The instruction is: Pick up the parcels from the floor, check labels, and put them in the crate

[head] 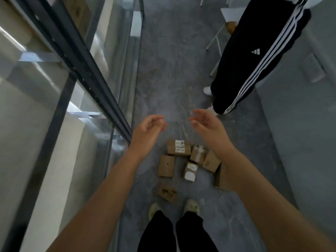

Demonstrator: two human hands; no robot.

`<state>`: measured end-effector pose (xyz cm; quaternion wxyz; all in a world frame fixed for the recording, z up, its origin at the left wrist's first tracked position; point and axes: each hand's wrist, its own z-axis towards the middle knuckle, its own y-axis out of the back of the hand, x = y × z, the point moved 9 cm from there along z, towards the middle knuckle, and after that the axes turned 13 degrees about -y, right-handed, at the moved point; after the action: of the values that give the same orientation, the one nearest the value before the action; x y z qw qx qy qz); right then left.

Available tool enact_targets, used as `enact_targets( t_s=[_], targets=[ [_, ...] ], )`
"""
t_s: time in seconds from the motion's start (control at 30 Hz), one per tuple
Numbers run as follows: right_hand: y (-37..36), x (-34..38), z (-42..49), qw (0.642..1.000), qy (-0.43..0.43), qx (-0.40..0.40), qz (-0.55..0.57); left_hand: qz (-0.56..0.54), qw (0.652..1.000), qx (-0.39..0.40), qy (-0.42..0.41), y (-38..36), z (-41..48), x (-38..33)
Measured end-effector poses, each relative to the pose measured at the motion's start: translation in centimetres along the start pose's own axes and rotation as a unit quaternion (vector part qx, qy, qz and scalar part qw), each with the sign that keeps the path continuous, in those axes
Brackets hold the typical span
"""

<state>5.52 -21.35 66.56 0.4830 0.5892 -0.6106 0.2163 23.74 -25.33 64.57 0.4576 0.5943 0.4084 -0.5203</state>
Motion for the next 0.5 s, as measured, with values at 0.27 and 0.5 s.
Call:
enact_targets(
  t_s=[0.27,0.5],
  targets=[
    [-6.3,-17.3,12.4,0.99,-0.109,0.067,-0.053,0.044,0.995,-0.006,0.091,-1.9,2.7,21.7],
    [-12.6,-37.4,22.1,0.977,-0.162,0.105,-0.092,0.118,0.98,0.024,0.158,-4.0,3.5,44.1]
  ],
)
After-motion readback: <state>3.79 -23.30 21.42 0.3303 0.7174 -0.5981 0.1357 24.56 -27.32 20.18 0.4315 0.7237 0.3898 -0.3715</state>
